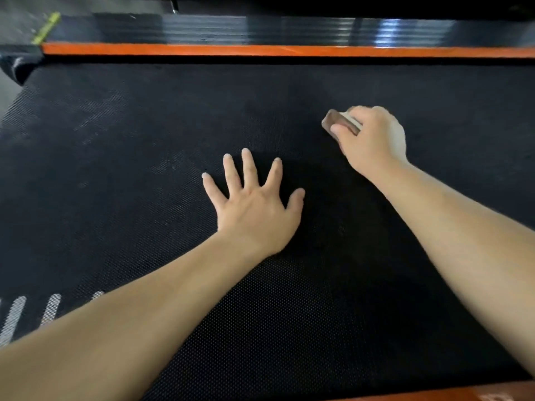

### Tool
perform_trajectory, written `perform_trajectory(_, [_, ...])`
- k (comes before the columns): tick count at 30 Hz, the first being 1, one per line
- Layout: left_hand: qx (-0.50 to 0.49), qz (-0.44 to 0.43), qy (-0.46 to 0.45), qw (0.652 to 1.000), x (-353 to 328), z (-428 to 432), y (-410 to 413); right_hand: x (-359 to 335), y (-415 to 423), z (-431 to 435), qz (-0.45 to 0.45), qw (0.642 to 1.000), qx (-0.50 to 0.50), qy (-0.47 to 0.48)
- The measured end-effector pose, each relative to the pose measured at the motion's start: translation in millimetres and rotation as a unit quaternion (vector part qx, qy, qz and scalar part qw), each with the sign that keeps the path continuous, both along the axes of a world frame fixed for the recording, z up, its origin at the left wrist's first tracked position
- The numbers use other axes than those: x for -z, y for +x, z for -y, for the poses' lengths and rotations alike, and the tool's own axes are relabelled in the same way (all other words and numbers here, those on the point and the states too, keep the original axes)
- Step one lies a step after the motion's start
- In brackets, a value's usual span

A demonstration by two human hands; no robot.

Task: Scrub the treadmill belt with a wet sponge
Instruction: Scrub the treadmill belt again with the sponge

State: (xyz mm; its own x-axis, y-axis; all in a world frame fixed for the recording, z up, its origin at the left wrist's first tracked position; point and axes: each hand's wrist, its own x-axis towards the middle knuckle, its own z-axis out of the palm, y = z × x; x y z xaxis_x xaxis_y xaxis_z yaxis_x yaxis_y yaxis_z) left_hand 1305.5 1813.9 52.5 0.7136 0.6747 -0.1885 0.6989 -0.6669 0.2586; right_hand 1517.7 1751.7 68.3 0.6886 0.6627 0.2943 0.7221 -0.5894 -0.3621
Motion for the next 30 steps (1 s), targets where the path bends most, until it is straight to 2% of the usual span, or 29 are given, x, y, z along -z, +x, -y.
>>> perform_trajectory(2, [-0.01, -0.007, 0.022, 1.0, 2.8, 2.4, 11.3, 2.2, -4.6, -8.6, -0.002, 1.0, -0.006, 0.0])
perform_trajectory(6, [-0.007, 0.004, 0.073, 0.997, 10.5, 6.4, 11.7, 7.7, -26.0, 2.0, -0.021, 0.991, -0.134, -0.01])
perform_trajectory(8, [-0.006, 0.012, 0.078, 0.997, 11.9, 5.3, 11.1, 5.5, -2.4, -8.0, -0.013, 0.995, -0.101, -0.001])
perform_trajectory(11, [-0.004, 0.012, 0.088, 0.996, 12.4, 5.3, 12.6, 1.5, 32.3, -35.3, -0.017, 1.0, 0.022, 0.015])
perform_trajectory(12, [-0.004, 0.011, 0.091, 0.996, 12.4, 5.7, 12.5, 3.4, 33.1, -41.2, -0.002, 1.0, 0.022, 0.001])
perform_trajectory(15, [-0.001, 0.013, 0.09, 0.996, 12.7, 6.0, 12.5, 7.2, 16.6, -43.1, 0.016, 0.993, -0.118, -0.027])
perform_trajectory(17, [-0.004, 0.024, 0.09, 0.996, 13.4, 5.4, 13.2, 5.8, 22.6, -41.8, 0.01, 0.987, -0.159, -0.033])
perform_trajectory(21, [-0.002, 0.023, 0.094, 0.995, 14.3, 5.5, 12.7, -2.1, 60.7, -74.2, 0.002, 1.0, 0.024, -0.013])
perform_trajectory(22, [-0.001, 0.023, 0.095, 0.995, 13.7, 5.4, 13.3, -2.0, 59.2, -82.8, 0.012, 0.999, 0.038, -0.02])
perform_trajectory(24, [0.002, 0.016, 0.093, 0.996, 13.7, 5.8, 12.9, 2.9, 40.7, -96.9, 0.038, 0.999, -0.027, -0.023])
perform_trajectory(27, [-0.004, 0.024, 0.09, 0.996, 13.6, 5.7, 13.3, 9.7, 23.3, -98.6, 0.03, 0.989, -0.145, -0.017])
perform_trajectory(28, [-0.005, 0.026, 0.09, 0.996, 13.9, 6.0, 12.8, 7.4, 30.8, -98.8, 0.031, 0.99, -0.135, -0.022])
perform_trajectory(30, [-0.002, 0.024, 0.09, 0.996, 13.6, 5.9, 12.7, -1.8, 57.9, -104.3, 0.031, 0.998, -0.037, -0.027])
